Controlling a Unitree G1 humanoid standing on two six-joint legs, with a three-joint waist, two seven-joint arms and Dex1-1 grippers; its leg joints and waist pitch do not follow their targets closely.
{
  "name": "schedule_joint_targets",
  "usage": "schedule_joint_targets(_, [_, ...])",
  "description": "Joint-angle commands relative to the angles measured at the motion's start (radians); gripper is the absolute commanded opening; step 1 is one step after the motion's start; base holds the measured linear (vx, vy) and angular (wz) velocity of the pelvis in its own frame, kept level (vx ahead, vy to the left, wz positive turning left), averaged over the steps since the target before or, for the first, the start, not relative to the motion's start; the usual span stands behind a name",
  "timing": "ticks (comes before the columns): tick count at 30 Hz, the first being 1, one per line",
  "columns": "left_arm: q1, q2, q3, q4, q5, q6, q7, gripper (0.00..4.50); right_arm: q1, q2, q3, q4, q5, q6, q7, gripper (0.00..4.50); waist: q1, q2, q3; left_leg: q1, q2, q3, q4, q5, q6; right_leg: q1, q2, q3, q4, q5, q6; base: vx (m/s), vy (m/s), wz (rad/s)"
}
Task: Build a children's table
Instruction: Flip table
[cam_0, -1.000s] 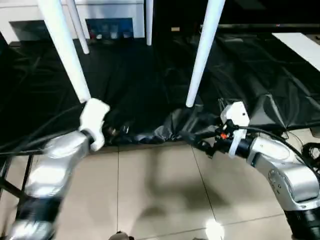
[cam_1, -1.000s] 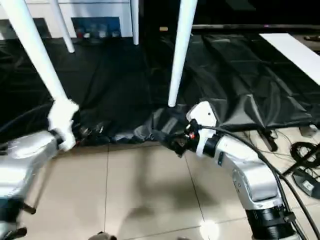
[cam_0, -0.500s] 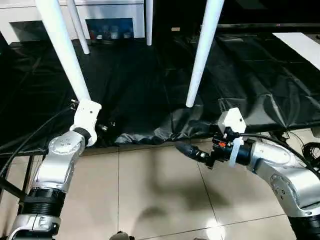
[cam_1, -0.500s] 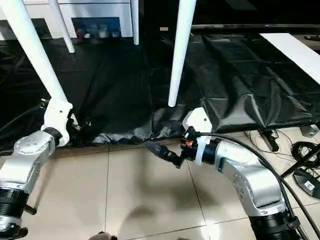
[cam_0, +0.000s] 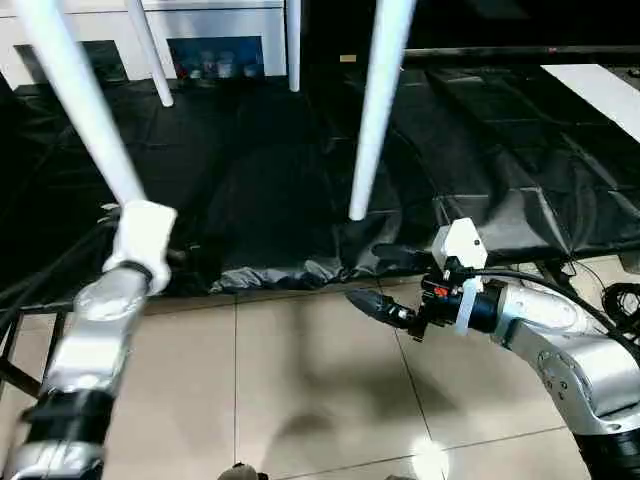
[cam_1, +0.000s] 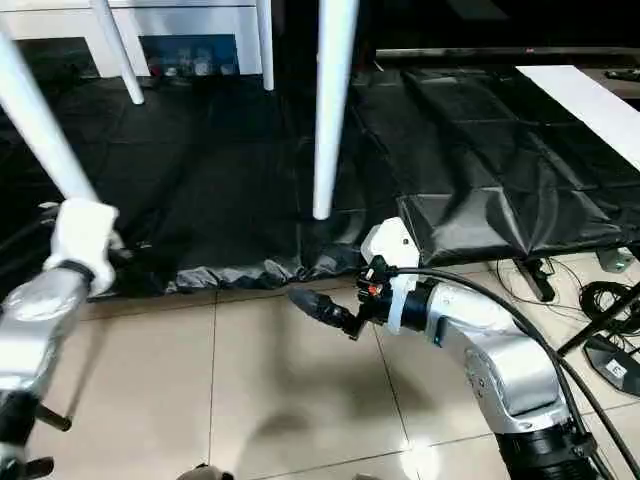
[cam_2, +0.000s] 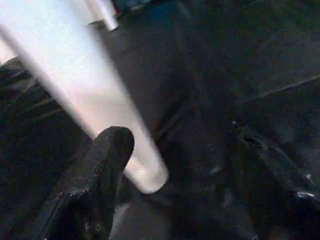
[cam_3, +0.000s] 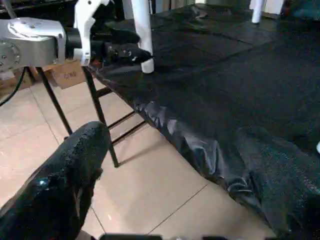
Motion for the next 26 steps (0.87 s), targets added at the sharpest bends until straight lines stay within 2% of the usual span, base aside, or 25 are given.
schedule_joint_targets(1, [0.011, 0.011, 0.025, -0.018, 0.013, 0.007, 0.024, 3.52, 0.008, 0.001, 0.004, 0.0, -0.004, -0.009, -0.004, 4.5, 0.006, 0.012, -0.067, 0.02, 0.019, -0.007, -0.066, -0.211, 0.007, 0.037, -0.047, 0.032, -0.065, -0.066, -0.206, 0.0, 0.0, 0.0])
schedule_joint_targets(5, [0.03, 0.014, 0.045, -0.042, 0.002, 0.011, 0.025, 3.52, 0.014, 0.0, 0.0, -0.006, -0.002, -0.007, -0.007, 4.5, 0.012, 0.018, -0.067, 0.02, 0.02, -0.008, -0.068, -0.221, -0.003, 0.036, -0.048, 0.033, -0.065, -0.078, -0.2, 0.0, 0.0, 0.0])
schedule_joint_targets(7, [0.064, 0.006, 0.058, -0.097, -0.041, -0.004, -0.015, 3.52, 0.028, 0.0, -0.01, -0.018, -0.005, -0.008, -0.023, 4.5, 0.013, 0.021, -0.066, 0.021, 0.021, -0.008, -0.068, -0.228, -0.005, 0.034, -0.047, 0.033, -0.066, -0.077, -0.2, 0.0, 0.0, 0.0])
schedule_joint_targets(8, [0.082, -0.004, 0.065, -0.128, -0.073, -0.007, -0.041, 3.52, 0.036, 0.002, -0.015, -0.024, -0.006, -0.008, -0.032, 4.5, 0.018, 0.028, -0.066, 0.02, 0.022, -0.01, -0.07, -0.232, -0.012, 0.034, -0.049, 0.033, -0.065, -0.071, -0.204, 0.0, 0.0, 0.0])
schedule_joint_targets(9, [0.109, -0.026, 0.074, -0.176, -0.111, -0.021, -0.061, 3.52, 0.051, 0.004, -0.023, -0.036, -0.007, -0.008, -0.046, 4.5, 0.019, 0.022, -0.067, 0.02, 0.024, -0.009, -0.071, -0.239, -0.016, 0.035, -0.049, 0.033, -0.065, -0.063, -0.21, 0.0, 0.0, 0.0])
schedule_joint_targets(10, [0.14, -0.058, 0.076, -0.238, -0.15, -0.029, -0.07, 3.52, 0.069, 0.011, -0.033, -0.05, -0.014, -0.011, -0.071, 4.5, 0.022, 0.026, -0.067, 0.021, 0.024, -0.009, -0.071, -0.238, -0.018, 0.035, -0.05, 0.033, -0.065, -0.056, -0.214, 0.0, 0.0, 0.0])
schedule_joint_targets(11, [0.157, -0.079, 0.077, -0.275, -0.174, -0.029, -0.073, 3.52, 0.08, 0.017, -0.038, -0.058, -0.018, -0.009, -0.089, 4.5, 0.025, 0.023, -0.066, 0.02, 0.027, -0.008, -0.072, -0.247, -0.018, 0.035, -0.051, 0.033, -0.066, -0.053, -0.218, 0.0, 0.0, 0.0])
schedule_joint_targets(12, [0.196, -0.131, 0.064, -0.363, -0.214, -0.015, -0.06, 3.52, 0.105, 0.035, -0.048, -0.069, -0.04, -0.007, -0.144, 4.5, 0.026, 0.021, -0.064, 0.019, 0.027, -0.006, -0.072, -0.253, -0.016, 0.033, -0.048, 0.033, -0.067, -0.059, -0.217, 0.0, 0.0, 0.0])
schedule_joint_targets(13, [0.196, -0.131, 0.064, -0.363, -0.214, -0.015, -0.06, 3.52, 0.105, 0.035, -0.048, -0.069, -0.04, -0.007, -0.144, 4.5, 0.026, 0.021, -0.064, 0.019, 0.027, -0.006, -0.072, -0.253, -0.016, 0.033, -0.048, 0.033, -0.067, -0.059, -0.217, 0.0, 0.0, 0.0])
schedule_joint_targets(14, [0.219, -0.182, 0.04, -0.416, -0.176, -0.041, 0.014, 3.52, 0.125, 0.06, -0.057, -0.061, -0.076, -0.033, -0.204, 4.5, 0.026, 0.024, -0.061, 0.018, 0.024, -0.006, -0.074, -0.284, -0.019, 0.032, -0.047, 0.033, -0.075, -0.109, -0.197, 0.0, 0.0, 0.0])
schedule_joint_targets(16, [0.233, -0.221, 0.007, -0.456, -0.099, -0.031, 0.107, 3.52, 0.144, 0.089, -0.07, -0.051, -0.107, -0.049, -0.268, 4.5, 0.023, 0.021, -0.056, 0.019, 0.023, -0.006, -0.077, -0.325, -0.023, 0.03, -0.047, 0.033, -0.085, -0.194, -0.163, 0.0, 0.0, 0.0])
schedule_joint_targets(17, [0.242, -0.239, -0.024, -0.482, -0.041, -0.01, 0.159, 3.52, 0.158, 0.105, -0.076, -0.043, -0.128, -0.063, -0.31, 4.5, 0.022, 0.026, -0.055, 0.02, 0.023, -0.009, -0.079, -0.337, -0.026, 0.03, -0.048, 0.033, -0.09, -0.243, -0.137, 0.0, 0.0, 0.0])
schedule_joint_targets(18, [0.242, -0.24, -0.024, -0.482, -0.04, -0.01, 0.16, 3.52, 0.158, 0.106, -0.076, -0.043, -0.129, -0.064, -0.311, 4.5, 0.018, 0.021, -0.053, 0.018, 0.02, -0.009, -0.079, -0.346, -0.027, 0.028, -0.048, 0.033, -0.096, -0.288, -0.113, 0.0, 0.0, 0.0])
schedule_joint_targets(19, [0.249, -0.244, -0.043, -0.495, -0.032, -0.004, 0.158, 3.52, 0.166, 0.12, -0.082, -0.035, -0.142, -0.081, -0.339, 4.5, 0.019, 0.021, -0.055, 0.018, 0.017, -0.011, -0.078, -0.345, -0.027, 0.028, -0.047, 0.032, -0.096, -0.305, -0.103, 0.0, 0.0, 0.0])
schedule_joint_targets(20, [0.259, -0.256, -0.058, -0.511, -0.032, -0.002, 0.15, 3.52, 0.177, 0.151, -0.1, -0.025, -0.142, -0.105, -0.38, 4.5, 0.016, 0.021, -0.056, 0.014, 0.016, -0.011, -0.079, -0.333, -0.027, 0.026, -0.048, 0.034, -0.098, -0.32, -0.09, 0.0, 0.0, 0.0])
schedule_joint_targets(22, [0.269, -0.272, -0.061, -0.521, -0.043, -0.009, 0.132, 3.52, 0.187, 0.183, -0.117, -0.015, -0.143, -0.136, -0.418, 4.5, 0.013, 0.024, -0.056, 0.015, 0.015, -0.011, -0.079, -0.343, -0.029, 0.021, -0.046, 0.033, -0.102, -0.345, -0.079, 0.0, 0.0, 0.0])
schedule_joint_targets(23, [0.273, -0.28, -0.058, -0.525, -0.045, -0.022, 0.131, 3.52, 0.189, 0.193, -0.116, -0.007, -0.152, -0.152, -0.43, 4.5, 0.01, 0.028, -0.058, 0.015, 0.015, -0.012, -0.079, -0.345, -0.031, 0.02, -0.045, 0.033, -0.102, -0.339, -0.078, 0.0, 0.0, 0.0])
schedule_joint_targets(26, [0.273, -0.284, -0.056, -0.528, -0.047, -0.037, 0.136, 3.52, 0.187, 0.2, -0.113, 0.004, -0.165, -0.168, -0.44, 4.5, 0.005, 0.031, -0.059, 0.015, 0.015, -0.013, -0.079, -0.351, -0.033, 0.02, -0.04, 0.031, -0.1, -0.296, -0.083, 0.0, 0.0, 0.0])
